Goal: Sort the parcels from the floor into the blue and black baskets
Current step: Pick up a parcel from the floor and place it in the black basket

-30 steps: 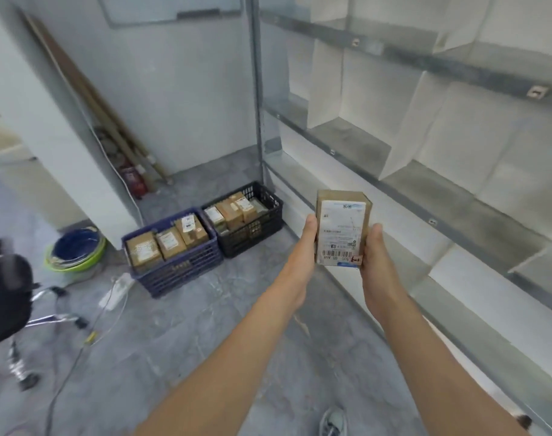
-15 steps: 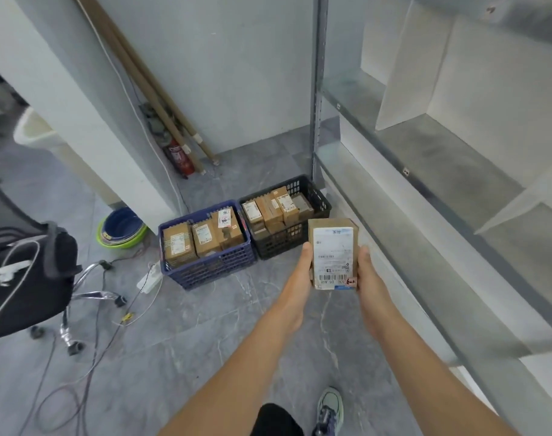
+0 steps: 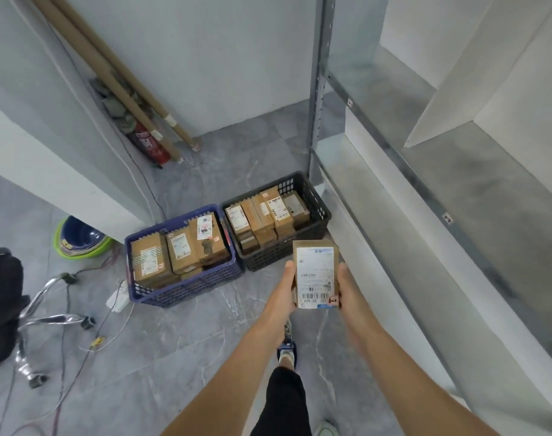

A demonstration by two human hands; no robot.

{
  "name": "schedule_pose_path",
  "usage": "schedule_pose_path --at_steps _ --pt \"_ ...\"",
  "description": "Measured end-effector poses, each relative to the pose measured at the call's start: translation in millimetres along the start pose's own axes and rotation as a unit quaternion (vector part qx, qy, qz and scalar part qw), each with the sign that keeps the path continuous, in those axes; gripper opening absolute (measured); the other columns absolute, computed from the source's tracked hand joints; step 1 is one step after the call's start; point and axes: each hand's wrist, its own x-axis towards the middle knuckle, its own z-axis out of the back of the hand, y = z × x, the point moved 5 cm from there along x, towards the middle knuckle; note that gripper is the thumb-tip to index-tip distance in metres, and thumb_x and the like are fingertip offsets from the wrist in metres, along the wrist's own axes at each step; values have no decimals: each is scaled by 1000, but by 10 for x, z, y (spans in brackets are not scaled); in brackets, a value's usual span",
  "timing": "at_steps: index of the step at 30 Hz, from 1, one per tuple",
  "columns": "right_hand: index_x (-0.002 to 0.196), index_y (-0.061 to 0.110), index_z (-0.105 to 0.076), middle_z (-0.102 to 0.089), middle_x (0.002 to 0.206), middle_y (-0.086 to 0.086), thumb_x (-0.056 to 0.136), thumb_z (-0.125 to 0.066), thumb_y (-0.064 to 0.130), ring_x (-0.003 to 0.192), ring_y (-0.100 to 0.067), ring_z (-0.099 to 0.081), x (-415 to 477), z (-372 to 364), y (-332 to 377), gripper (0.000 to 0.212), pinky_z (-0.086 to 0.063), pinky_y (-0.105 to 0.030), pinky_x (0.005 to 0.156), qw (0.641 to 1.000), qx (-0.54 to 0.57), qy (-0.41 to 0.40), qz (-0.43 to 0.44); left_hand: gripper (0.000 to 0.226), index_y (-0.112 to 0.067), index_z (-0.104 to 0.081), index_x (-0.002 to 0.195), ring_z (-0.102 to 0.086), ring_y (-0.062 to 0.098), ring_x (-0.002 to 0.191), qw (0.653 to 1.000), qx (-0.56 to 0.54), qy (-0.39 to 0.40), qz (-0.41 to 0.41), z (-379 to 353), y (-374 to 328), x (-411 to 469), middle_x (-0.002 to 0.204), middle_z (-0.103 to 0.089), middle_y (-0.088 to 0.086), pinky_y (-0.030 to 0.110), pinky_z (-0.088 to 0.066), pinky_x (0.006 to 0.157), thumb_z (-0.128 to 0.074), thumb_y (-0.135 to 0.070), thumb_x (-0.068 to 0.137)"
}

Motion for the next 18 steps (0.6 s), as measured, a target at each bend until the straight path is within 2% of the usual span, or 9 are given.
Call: schedule_pose_path --at_steps 3,5,7,9,11,12,14,16,18 --pt "129 40 -64 -77 119 -1 110 -22 59 110 -14 -73 513 -120 181 50 -56 -22 85 999 10 -11 -31 36 -50 -59 105 -57 -13 91 999 -5 10 40 120 -310 484 114 -64 -15 37 -41 116 -24 -58 108" --pt "129 41 -64 -77 118 -1 110 -22 60 112 -17 -72 824 -186 310 50 -56 -32 95 998 30 -18 -52 35 -46 -57 102 -56 -14 83 999 17 3 49 189 -547 816 99 -63 -20 27 -45 100 -25 -54 110" --pt "131 39 -63 -77 116 -2 110 -22 60 111 -18 -72 1118 -221 435 50 -56 -32 90 996 44 -28 -75 35 -40 -58 94 -58 -14 73 998 35 -13 59 251 -784 1125 89 -61 -20 17 -47 76 -28 -45 112" --pt "125 38 -64 -77 111 -1 110 -24 60 108 -17 -72 1388 -253 556 48 -54 -29 84 992 71 -33 -94 38 -32 -59 84 -59 -9 66 996 60 -21 69 290 -1008 1441 81 -63 -15 16 -46 65 -33 -37 112" --pt "121 39 -62 -73 112 3 109 -25 62 107 -13 -69 1672 -251 639 45 -51 -26 83 988 99 -39 -113 40 -25 -59 77 -59 1 67 993 88 -14 81 308 -1178 1771 75 -64 -9 18 -45 64 -37 -31 110" --pt "127 39 -60 -72 116 3 108 -26 63 110 -12 -67 1827 -250 670 46 -51 -26 86 985 116 -37 -124 40 -23 -58 76 -59 4 68 991 98 -11 85 318 -1269 1949 73 -64 -6 19 -45 65 -38 -31 109" --pt "143 34 -55 -69 131 -2 106 -30 67 122 -19 -65 2138 -226 735 55 -50 -37 106 978 154 -38 -137 35 -23 -56 77 -60 11 75 988 123 0 94 323 -1409 2326 77 -63 -2 23 -43 72 -41 -33 108" --pt "150 28 -52 -65 140 -8 105 -35 68 129 -25 -62 2479 -219 800 63 -44 -47 118 971 188 -26 -148 28 -28 -54 81 -56 8 80 987 141 4 83 313 -1539 2722 86 -59 -7 21 -44 76 -45 -32 107" --pt "151 26 -52 -65 142 -9 103 -38 69 130 -24 -62 2800 -197 836 65 -43 -46 117 963 212 -32 -166 23 -32 -54 86 -53 0 82 982 172 9 80 256 -1611 3108 93 -56 -12 21 -47 80 -45 -33 108"
